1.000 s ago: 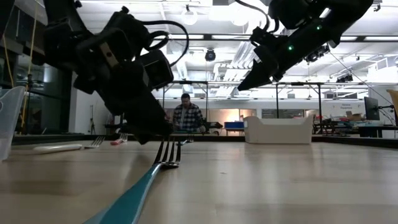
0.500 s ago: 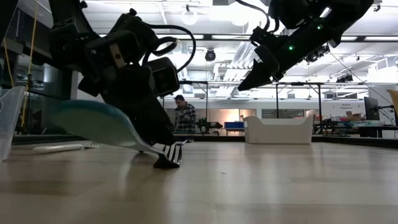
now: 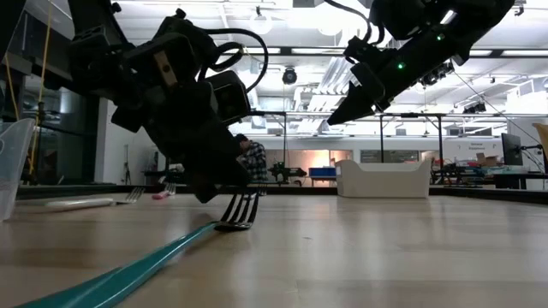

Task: Sort silverware by color (type)
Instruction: Put the bottom blue fork into the yellow bin

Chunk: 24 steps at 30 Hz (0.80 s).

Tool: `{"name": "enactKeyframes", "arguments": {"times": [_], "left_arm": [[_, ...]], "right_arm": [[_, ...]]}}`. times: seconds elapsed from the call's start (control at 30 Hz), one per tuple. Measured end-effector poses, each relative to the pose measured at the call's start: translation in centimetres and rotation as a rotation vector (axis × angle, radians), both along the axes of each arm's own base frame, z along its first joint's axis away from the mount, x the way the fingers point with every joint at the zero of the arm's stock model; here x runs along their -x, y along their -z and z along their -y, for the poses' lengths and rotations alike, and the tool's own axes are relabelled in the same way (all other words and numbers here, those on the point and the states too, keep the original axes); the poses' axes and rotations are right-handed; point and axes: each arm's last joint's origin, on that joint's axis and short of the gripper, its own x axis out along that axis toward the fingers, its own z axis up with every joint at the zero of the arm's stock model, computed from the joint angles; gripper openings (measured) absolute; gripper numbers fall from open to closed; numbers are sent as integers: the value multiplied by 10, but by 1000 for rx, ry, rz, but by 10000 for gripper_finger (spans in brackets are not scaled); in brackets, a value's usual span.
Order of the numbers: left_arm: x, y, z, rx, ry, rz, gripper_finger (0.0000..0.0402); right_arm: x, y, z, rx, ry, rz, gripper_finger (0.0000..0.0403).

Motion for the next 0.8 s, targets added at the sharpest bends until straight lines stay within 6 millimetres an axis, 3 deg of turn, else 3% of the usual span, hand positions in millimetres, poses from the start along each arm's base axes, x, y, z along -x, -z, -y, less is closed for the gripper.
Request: {"name": "enactKeyframes", "arguments": {"times": [0.33,0.8], "left_arm": [[-8,-7,0,-21,5,41,147],[-4,2,-4,-51,-14,-61,157]], "right_arm": [[0,0,0,-1,0,0,2],[0,0,0,3,-2,-1,2]]}}
